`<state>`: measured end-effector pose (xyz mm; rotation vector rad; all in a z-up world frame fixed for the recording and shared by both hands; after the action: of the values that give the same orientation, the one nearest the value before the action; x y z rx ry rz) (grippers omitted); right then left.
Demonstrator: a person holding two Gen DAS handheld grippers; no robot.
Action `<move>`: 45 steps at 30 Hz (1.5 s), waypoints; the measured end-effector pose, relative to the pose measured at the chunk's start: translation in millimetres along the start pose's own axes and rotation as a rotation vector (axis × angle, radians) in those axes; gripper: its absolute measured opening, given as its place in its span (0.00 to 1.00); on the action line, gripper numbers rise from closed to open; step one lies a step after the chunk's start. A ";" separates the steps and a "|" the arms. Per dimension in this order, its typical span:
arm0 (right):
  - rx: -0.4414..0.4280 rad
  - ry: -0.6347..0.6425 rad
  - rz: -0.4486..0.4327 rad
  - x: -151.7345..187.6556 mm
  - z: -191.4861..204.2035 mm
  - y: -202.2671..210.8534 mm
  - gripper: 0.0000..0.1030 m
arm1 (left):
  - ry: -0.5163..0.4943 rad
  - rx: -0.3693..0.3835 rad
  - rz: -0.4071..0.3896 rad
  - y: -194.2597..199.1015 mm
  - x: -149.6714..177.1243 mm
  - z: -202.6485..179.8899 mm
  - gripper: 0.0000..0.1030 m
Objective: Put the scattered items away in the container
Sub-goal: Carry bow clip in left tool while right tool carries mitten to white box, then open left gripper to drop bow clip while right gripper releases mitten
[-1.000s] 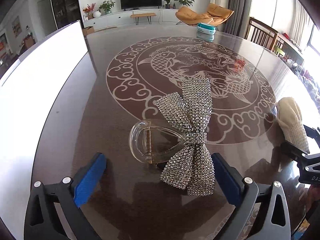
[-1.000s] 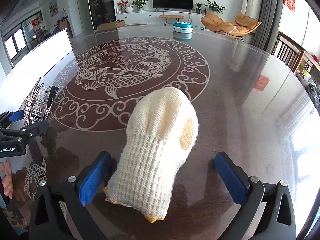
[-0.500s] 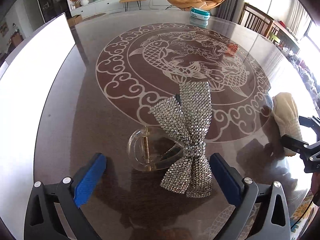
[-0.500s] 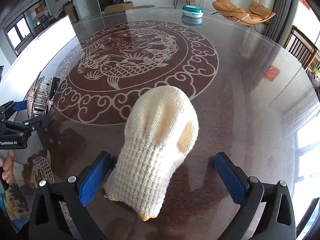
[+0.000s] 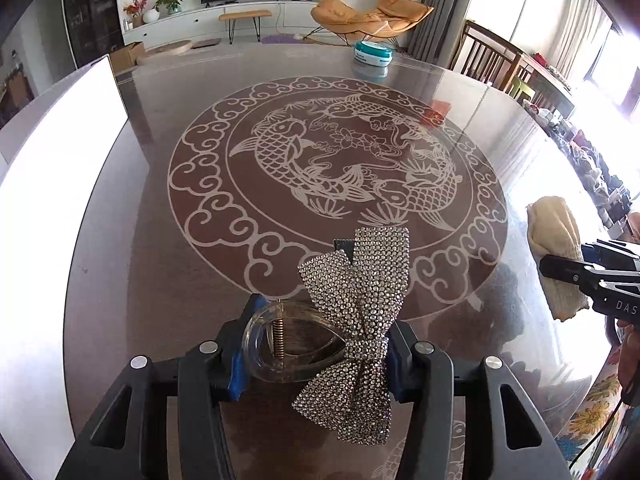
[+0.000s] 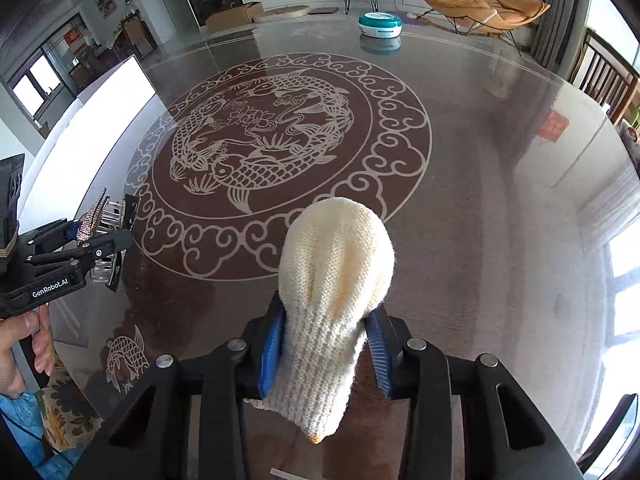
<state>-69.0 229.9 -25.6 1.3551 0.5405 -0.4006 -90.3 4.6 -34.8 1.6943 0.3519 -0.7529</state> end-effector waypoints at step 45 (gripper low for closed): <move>-0.289 0.539 -0.126 -165.4 476.1 -129.0 0.58 | 0.450 -0.351 0.007 75.9 -7.9 359.8 0.52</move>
<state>-213.2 -267.4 25.5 1.1450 1.0901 -0.0450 -156.0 -356.4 -9.2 1.5137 0.7447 -0.2723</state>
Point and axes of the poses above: each gripper's, at about its wrist camera, not at the fingertips, and y roughly against the way its jaws point, z to its left, x to its underside, the point moved 3 cm from there along -y, roughly the way its jaws point, and after that the axes turned 10 degrees about -z, right-handed, at the moved point
